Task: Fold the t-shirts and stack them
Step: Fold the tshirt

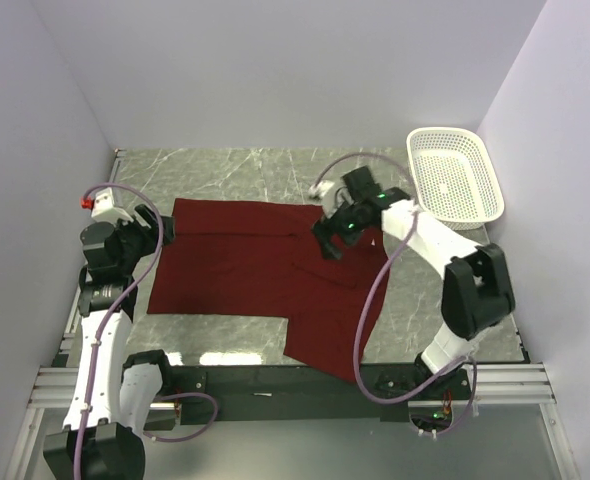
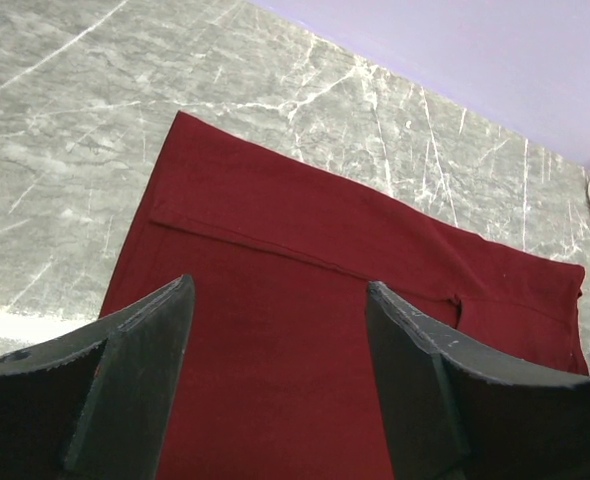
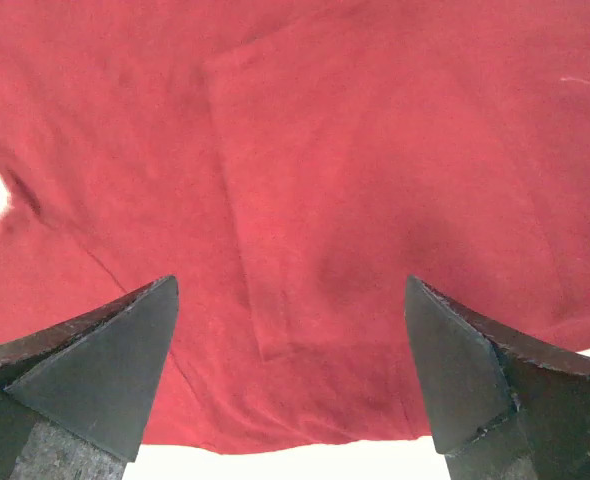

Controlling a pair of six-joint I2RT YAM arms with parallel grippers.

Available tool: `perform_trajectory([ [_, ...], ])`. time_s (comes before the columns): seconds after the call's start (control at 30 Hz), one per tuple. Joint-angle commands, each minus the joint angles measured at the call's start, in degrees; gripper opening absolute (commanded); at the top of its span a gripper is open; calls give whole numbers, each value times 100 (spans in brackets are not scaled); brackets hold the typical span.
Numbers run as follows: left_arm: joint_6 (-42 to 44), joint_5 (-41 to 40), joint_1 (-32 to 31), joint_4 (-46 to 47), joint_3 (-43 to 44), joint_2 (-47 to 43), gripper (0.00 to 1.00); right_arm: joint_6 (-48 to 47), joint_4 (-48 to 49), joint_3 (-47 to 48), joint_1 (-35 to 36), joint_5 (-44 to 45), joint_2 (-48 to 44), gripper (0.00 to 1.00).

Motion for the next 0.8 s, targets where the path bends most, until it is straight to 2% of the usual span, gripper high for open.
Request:
perform_trajectory([
  [0.0, -79, 120, 5, 135, -45, 129, 76, 763, 840, 148, -880, -556, -250, 100],
  [0.03, -263, 67, 4, 92, -45, 199, 80, 641, 533, 290, -1085, -1727, 30, 100],
  [0.07, -360, -37, 4, -30, -11, 383, 82, 414, 16, 369, -1288, -2200, 102, 100],
  [0.13, -719, -231, 22, -312, 51, 603, 90, -159, -68, 134, -1526, -2696, -1, 100],
  [0.23, -1054, -92, 57, -725, 148, 1043, 94, -520, 327, -542, -1466, -2513, -695, 100],
  [0.4, -1889, 357, 75, -1077, 51, 1535, 95, -722, 854, -1298, -1211, -2058, -1802, 100],
  [0.47, -2460, 182, 75, -1586, 77, 1737, 92, -617, 1370, -1710, -914, -1697, -2347, 100],
  [0.53, -2899, -72, 75, -2303, 130, 1904, 85, -415, 1828, -2019, -693, -1029, -2899, 100],
  [0.57, -2997, -135, 75, -2534, 174, 2053, 83, -319, 2300, -2290, -544, -810, -3059, 100],
  [0.67, -3208, -161, 83, -2957, 96, 2099, 74, 357, 2840, -2434, -525, -343, -3272, 100],
  [0.7, -3270, -222, 75, -3002, 52, 2064, 72, 559, 2711, -2338, -542, -385, -3194, 100],
  [0.73, -3375, -301, 66, -3055, 25, 2011, 71, 422, 2405, -2180, -551, -1029, -2914, 99],
  [0.77, -3437, -685, 75, -3238, 34, 1932, 70, 333, 1749, -1848, -543, -1306, -2746, 98],
])
